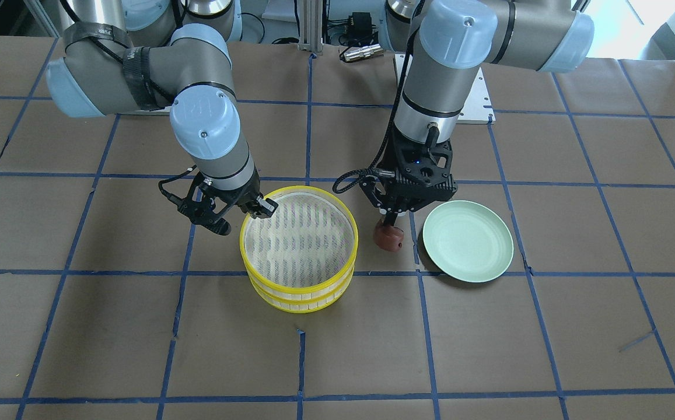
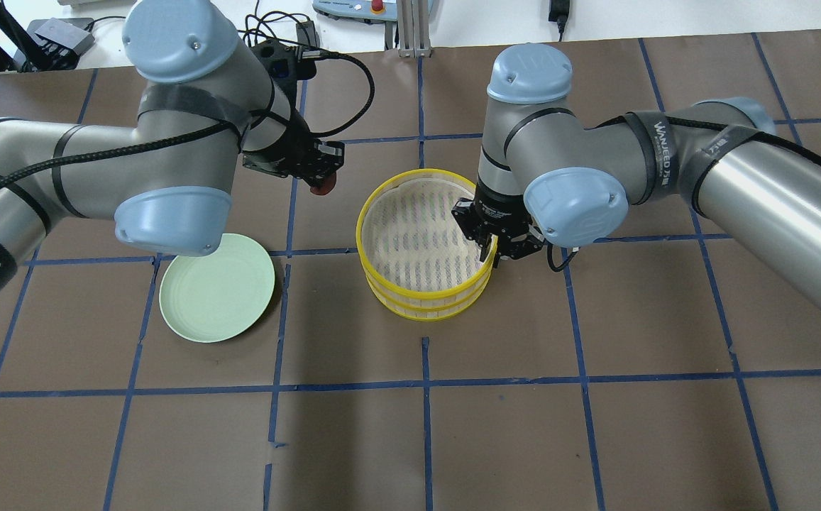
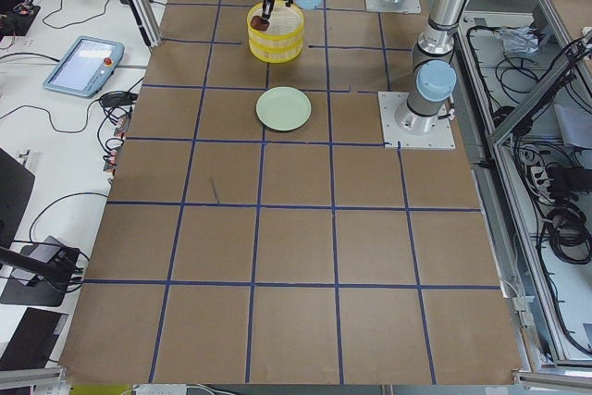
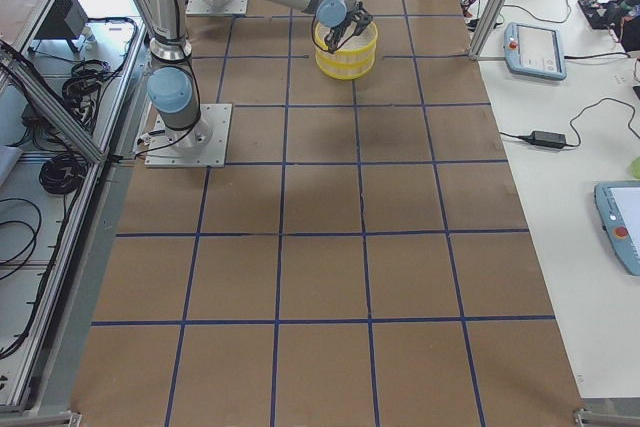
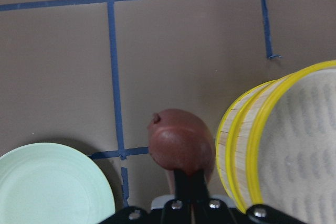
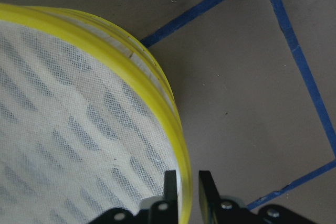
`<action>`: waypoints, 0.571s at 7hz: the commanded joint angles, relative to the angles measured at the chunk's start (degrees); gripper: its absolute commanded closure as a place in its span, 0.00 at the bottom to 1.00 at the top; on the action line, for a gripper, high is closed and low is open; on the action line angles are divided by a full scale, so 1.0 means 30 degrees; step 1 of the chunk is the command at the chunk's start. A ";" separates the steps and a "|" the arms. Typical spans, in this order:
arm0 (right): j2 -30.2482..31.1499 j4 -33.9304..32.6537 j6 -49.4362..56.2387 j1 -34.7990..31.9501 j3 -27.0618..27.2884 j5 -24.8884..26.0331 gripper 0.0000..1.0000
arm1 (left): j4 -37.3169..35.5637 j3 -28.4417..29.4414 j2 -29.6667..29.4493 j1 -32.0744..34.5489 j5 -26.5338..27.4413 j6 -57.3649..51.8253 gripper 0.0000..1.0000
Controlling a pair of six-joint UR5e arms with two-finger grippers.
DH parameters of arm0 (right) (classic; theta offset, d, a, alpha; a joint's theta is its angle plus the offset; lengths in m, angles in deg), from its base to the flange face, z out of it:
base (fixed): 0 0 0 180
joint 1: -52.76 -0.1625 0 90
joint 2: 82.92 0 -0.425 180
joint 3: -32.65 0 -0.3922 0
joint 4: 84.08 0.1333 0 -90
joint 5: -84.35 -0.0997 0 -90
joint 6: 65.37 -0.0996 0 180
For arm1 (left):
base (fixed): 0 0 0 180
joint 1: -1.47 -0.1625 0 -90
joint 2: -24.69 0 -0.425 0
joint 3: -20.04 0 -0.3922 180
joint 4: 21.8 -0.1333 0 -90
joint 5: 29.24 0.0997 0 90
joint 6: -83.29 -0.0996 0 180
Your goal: Stack buns with steamer
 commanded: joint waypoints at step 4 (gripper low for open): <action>0.2164 0.2439 0.7036 0.3033 -0.1842 0.0338 0.00 | -0.1330 0.0063 -0.1251 0.2980 -0.0353 0.4856 0.96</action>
